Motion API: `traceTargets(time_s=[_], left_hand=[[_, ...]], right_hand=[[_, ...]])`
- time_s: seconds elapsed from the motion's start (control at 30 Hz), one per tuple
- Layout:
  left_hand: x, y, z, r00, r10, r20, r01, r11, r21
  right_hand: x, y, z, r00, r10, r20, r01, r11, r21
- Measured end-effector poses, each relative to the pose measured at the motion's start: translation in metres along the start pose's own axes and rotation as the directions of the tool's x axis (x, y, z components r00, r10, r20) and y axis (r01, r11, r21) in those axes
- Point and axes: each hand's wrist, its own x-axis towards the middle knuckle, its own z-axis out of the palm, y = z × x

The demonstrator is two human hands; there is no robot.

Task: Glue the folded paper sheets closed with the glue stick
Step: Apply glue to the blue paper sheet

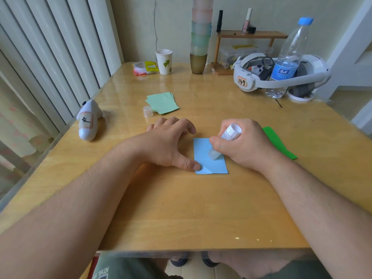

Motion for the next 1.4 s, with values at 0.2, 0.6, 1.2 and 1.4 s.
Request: traceTargets(time_s=[0.2, 0.6, 1.2, 1.4], left_hand=[[-0.001, 0.000, -0.001, 1.000, -0.001, 0.007, 0.001, 1.000, 0.002], [0.002, -0.005, -0.004, 0.999, 0.009, 0.051, -0.008, 0.999, -0.033], [0.015, -0.019, 0.000, 0.994, 0.048, -0.102, -0.080, 0.938, -0.338], [0.016, -0.022, 0.001, 0.995, 0.053, -0.082, -0.076, 0.946, -0.316]], right_hand=[[0.002, 0.000, -0.004, 0.999, -0.046, -0.004, 0.045, 0.994, -0.100], [0.003, -0.005, 0.001, 0.991, -0.049, -0.123, 0.065, 0.990, 0.127], [-0.003, -0.011, 0.019, 0.991, -0.098, 0.094, 0.087, 0.990, 0.112], [-0.002, -0.006, 0.004, 0.988, -0.058, 0.146, 0.051, 0.997, 0.052]])
